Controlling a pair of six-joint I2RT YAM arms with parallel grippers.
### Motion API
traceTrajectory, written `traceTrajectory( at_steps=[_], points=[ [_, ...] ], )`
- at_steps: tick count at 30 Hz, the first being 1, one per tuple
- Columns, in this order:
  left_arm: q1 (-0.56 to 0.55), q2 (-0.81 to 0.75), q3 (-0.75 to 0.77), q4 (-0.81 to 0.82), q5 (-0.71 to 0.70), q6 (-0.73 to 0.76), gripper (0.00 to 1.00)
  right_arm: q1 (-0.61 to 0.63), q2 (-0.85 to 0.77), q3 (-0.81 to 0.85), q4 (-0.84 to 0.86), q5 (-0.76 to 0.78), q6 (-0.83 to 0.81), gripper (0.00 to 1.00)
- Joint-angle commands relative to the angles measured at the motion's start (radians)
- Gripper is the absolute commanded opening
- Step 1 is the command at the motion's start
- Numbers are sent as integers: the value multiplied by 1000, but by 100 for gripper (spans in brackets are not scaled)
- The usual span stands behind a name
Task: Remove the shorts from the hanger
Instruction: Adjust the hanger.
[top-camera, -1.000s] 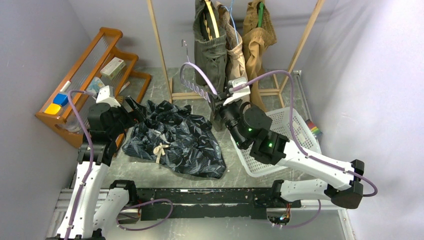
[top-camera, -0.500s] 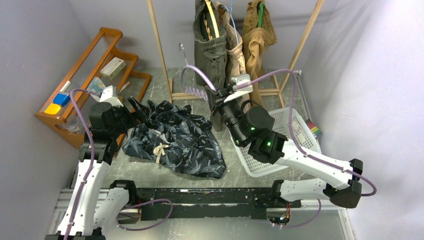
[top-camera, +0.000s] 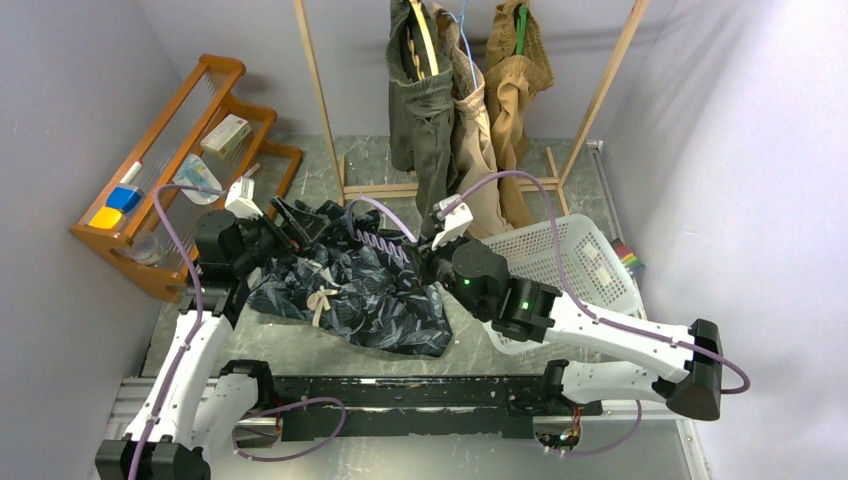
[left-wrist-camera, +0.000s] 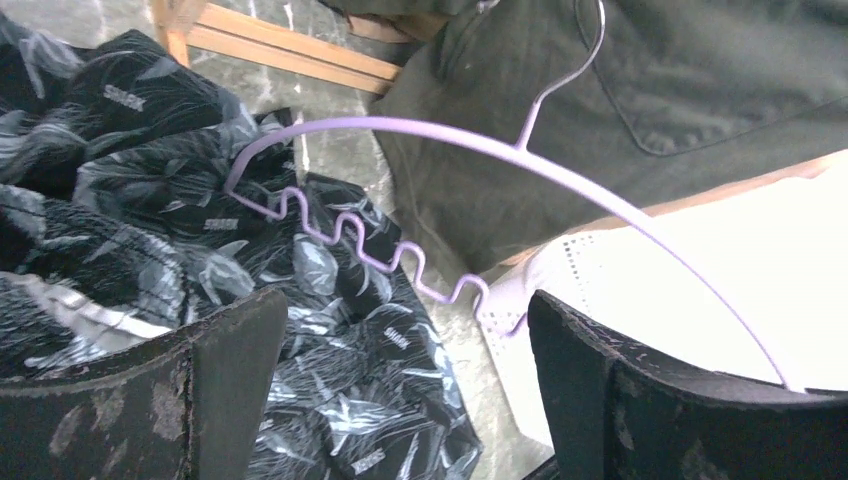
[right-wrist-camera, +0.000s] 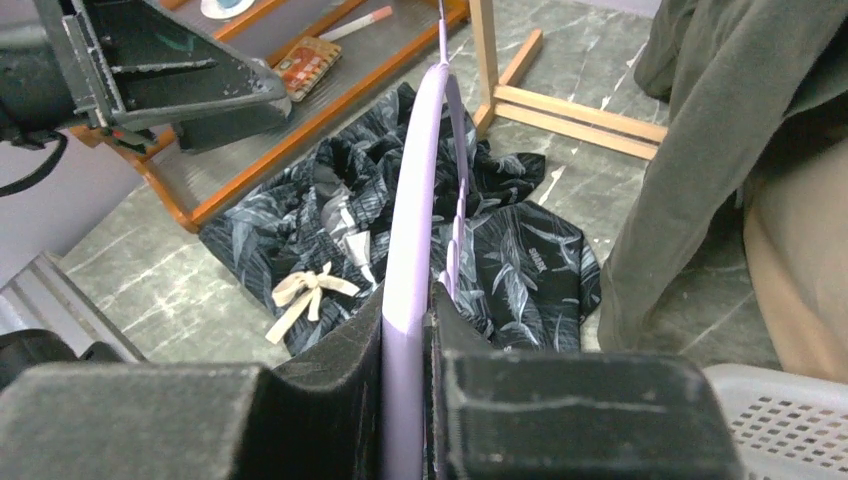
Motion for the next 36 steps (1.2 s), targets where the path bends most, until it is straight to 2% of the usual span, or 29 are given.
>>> traceTrajectory(
  at_steps=[1,9,14,19,25,31,36],
  points=[
    [1,20,-36,204,81,-155,93,3,-27,26,-168,-52,70,0],
    [-35,-12,-102,332,109,-303,93,2,-56,12,-248,-60,139,0],
    [-88,-9,-124,375,6,-392,93,3,-70,12,-263,-23,164,0],
    [-186,80,-76,356,-73,-416,93,2,-53,20,-271,-40,182,0],
    [-310,149,-125,478,-90,-482,91,4,-52,16,-277,-45,178,0],
    [-351,124,-111,450,-104,-469,92,3,-99,-29,-284,-62,192,0],
    [-356,98,-159,521,-100,-510,93,4,-113,-45,-259,-82,147,0]
  ],
)
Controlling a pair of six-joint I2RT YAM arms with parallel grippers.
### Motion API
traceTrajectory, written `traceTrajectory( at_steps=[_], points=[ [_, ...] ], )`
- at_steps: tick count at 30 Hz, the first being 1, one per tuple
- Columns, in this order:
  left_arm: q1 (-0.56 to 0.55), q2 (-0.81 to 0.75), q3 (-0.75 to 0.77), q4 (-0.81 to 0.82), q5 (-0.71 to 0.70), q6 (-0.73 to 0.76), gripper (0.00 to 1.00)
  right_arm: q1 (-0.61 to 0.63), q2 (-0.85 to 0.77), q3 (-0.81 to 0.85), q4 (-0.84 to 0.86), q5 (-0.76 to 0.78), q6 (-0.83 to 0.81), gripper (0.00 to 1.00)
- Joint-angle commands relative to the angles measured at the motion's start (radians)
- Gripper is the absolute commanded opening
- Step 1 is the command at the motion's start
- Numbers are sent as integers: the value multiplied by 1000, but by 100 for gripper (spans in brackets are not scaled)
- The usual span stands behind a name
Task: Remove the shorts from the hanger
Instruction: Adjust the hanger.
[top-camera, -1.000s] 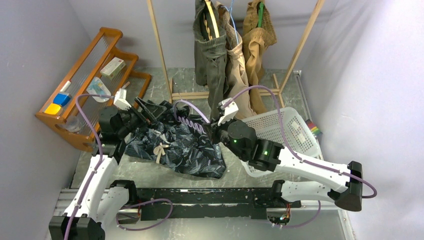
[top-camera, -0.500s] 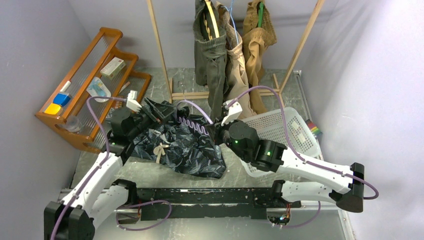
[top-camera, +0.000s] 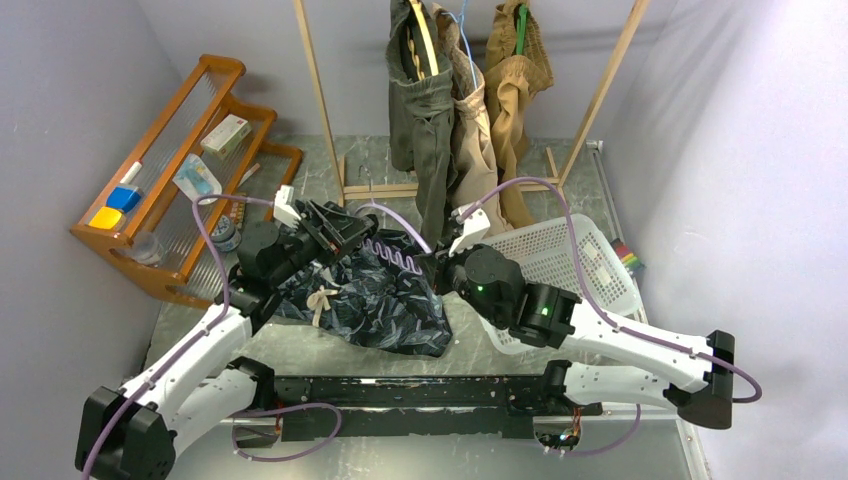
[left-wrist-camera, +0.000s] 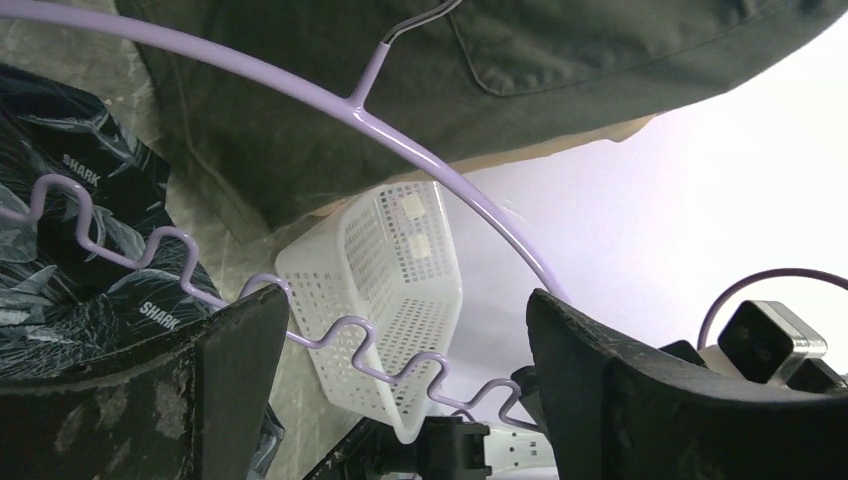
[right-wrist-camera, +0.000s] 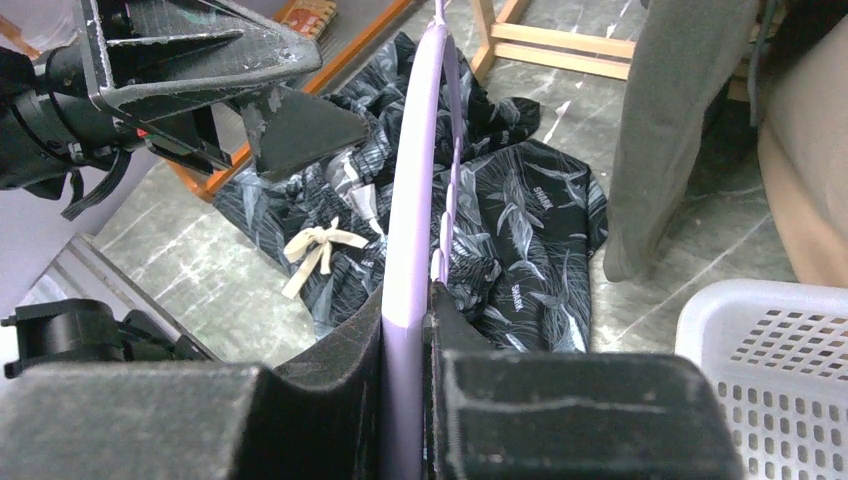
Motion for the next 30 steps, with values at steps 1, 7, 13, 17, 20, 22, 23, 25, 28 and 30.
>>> traceTrajectory(
  at_steps=[1,7,13,17,20,22,23,25,28,30],
  points=[
    [-11,-23,-32,91,-19,-43,93,4,5,-22,-62,-61,-22,0],
    [-13,70,-43,196,68,-121,93,5,30,-43,-12,-47,-49,0],
    [-19,138,-72,410,61,-232,92,5,52,-45,10,-107,-93,0],
    [-27,170,-21,413,4,-235,92,4,41,-58,25,-163,-131,0],
    [-37,197,15,397,-24,-225,88,4,27,-67,23,-177,-156,0],
    [-45,209,22,392,-60,-232,83,3,25,-65,10,-192,-176,0],
    [-48,220,22,413,-67,-236,77,5,23,-64,1,-201,-184,0],
    [-53,233,31,442,-64,-223,68,5,17,-64,-6,-216,-195,0],
    [-62,236,40,393,-66,-206,51,3,0,-66,-15,-243,-204,0],
    [-70,226,23,392,-84,-208,40,4,-18,-76,-14,-245,-208,0]
  ],
)
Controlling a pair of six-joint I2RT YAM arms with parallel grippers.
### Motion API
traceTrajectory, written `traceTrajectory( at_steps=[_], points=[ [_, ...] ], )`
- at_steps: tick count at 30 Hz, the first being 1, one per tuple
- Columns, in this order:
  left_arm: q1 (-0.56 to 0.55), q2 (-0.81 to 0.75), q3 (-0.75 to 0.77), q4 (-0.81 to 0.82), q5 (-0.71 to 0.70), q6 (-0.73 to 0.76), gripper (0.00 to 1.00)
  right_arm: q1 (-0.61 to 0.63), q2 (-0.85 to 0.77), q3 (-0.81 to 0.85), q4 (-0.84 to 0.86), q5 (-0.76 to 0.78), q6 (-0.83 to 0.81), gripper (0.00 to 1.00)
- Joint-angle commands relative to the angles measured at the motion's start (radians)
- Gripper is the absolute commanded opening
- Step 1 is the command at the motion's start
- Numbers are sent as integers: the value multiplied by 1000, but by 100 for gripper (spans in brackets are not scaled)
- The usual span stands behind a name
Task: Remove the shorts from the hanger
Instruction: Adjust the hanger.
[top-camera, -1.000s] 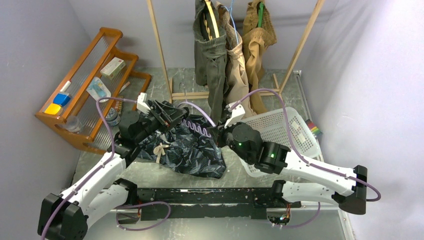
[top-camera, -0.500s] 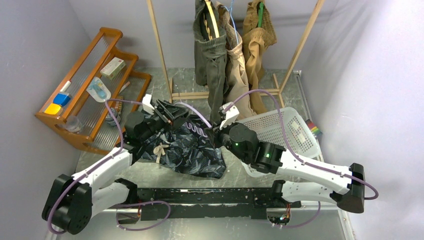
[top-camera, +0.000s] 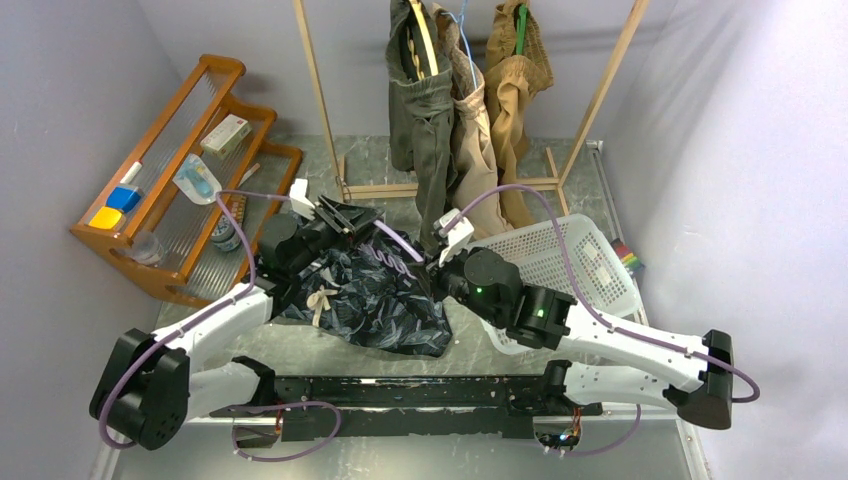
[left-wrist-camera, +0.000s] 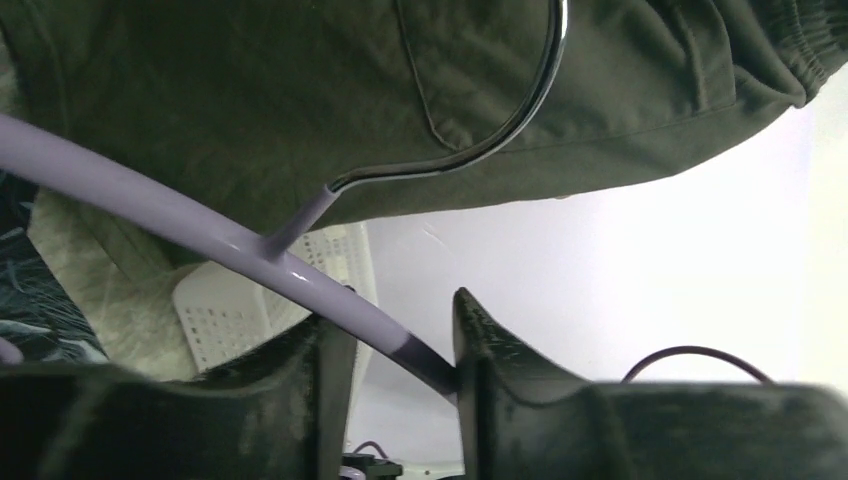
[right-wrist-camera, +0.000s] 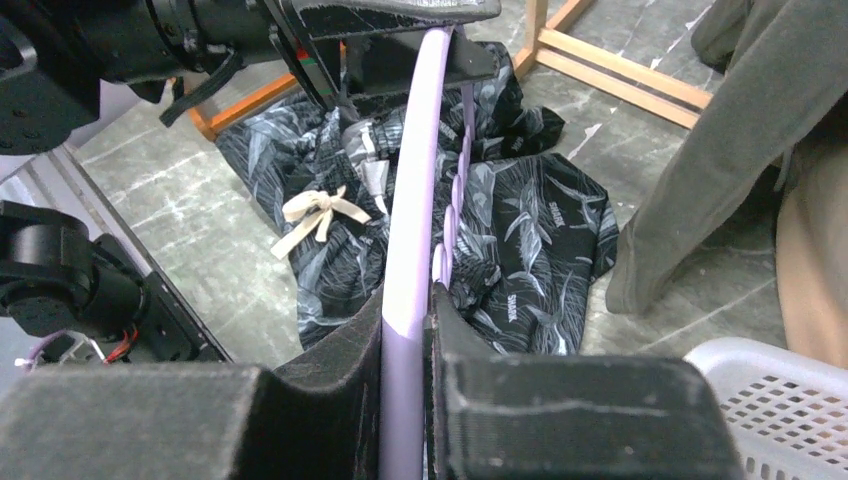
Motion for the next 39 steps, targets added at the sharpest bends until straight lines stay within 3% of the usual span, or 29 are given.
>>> traceTrajectory(
  at_steps=[1,7,15,16,21,29,34,39],
  points=[
    [-19,-15,10,47,-54,14,35,6,-32,-37,-97,-98,-13,0],
    [-33,-33,17,15,-49,33,8,7,-48,-49,-108,-96,7,0],
    [-74,-14,39,19,-59,39,7,7,-65,-62,-120,-82,21,0],
    [-78,-12,45,8,-61,42,7,7,-65,-63,-119,-74,23,3],
    [-96,-31,57,-18,-94,54,7,7,-40,-39,-131,-30,41,40],
    [-106,-80,97,-151,-164,105,7,6,-34,-9,-56,-3,63,65],
    [-109,-85,104,-171,-163,97,7,5,60,21,-42,6,70,65],
    [-114,-98,99,-161,-156,81,7,6,101,30,-18,83,87,55]
  ],
)
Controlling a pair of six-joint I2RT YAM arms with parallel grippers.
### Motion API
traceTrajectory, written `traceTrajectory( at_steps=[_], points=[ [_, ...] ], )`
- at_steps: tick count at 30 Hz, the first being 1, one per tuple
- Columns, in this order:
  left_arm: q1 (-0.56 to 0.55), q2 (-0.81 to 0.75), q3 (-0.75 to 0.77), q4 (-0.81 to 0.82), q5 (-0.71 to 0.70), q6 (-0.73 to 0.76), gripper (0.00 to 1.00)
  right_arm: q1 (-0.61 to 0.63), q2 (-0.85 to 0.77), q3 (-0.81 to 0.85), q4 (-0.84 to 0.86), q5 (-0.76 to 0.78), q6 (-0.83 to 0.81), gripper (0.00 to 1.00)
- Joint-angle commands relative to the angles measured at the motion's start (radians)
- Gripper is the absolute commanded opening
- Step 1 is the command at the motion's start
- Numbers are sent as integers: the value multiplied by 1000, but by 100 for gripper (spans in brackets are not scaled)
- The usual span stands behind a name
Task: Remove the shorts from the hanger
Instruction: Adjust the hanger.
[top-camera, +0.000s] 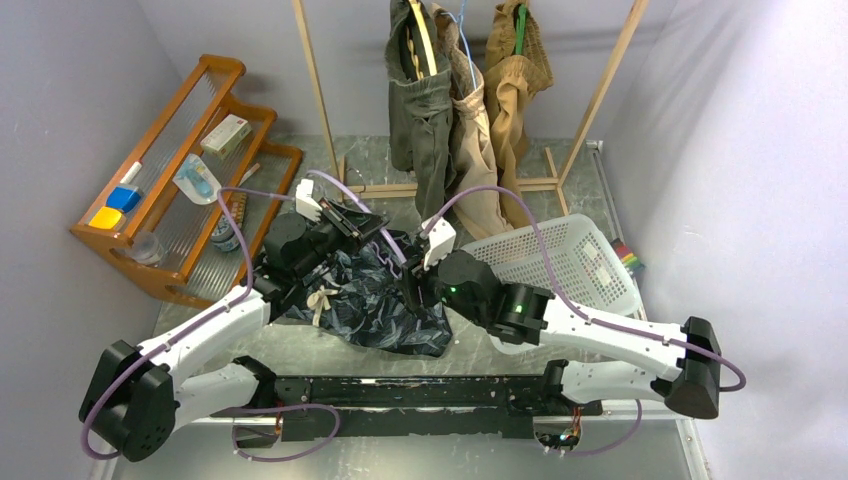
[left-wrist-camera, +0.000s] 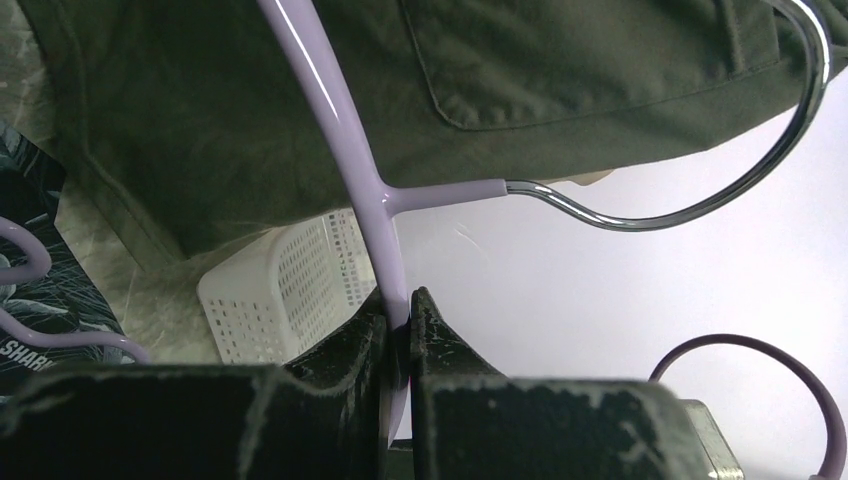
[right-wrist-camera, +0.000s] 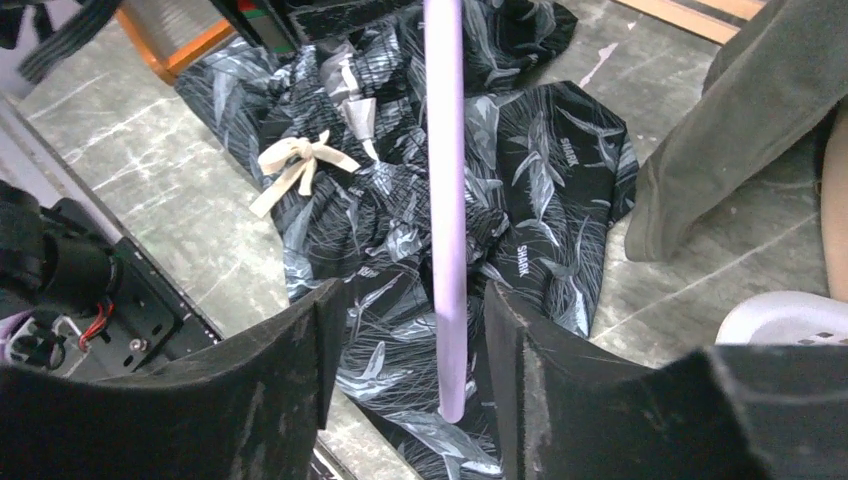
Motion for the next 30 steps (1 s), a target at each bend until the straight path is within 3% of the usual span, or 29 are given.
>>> traceTrajectory(
  at_steps=[1,10,12,13,19,27,29,30],
  points=[
    [-11,-36,39,25,-17,9,7,1,11,10,56,77,11,55],
    [-11,-68,31,43,6,-9,7,1,50,6,74,32,4,42],
    [-10,-68,32,45,14,-9,7,1,49,5,83,38,12,28],
    [-11,-69,33,41,17,-12,7,1,46,0,96,40,10,25],
    [-11,-82,26,56,37,-18,7,1,51,8,88,68,-13,21],
    [-11,-91,14,86,55,-35,7,1,70,21,97,76,-19,30],
    [-11,-93,14,79,53,-31,7,1,67,26,95,82,-23,24],
    [-11,-97,14,73,50,-28,7,1,63,25,101,79,-27,17]
  ],
)
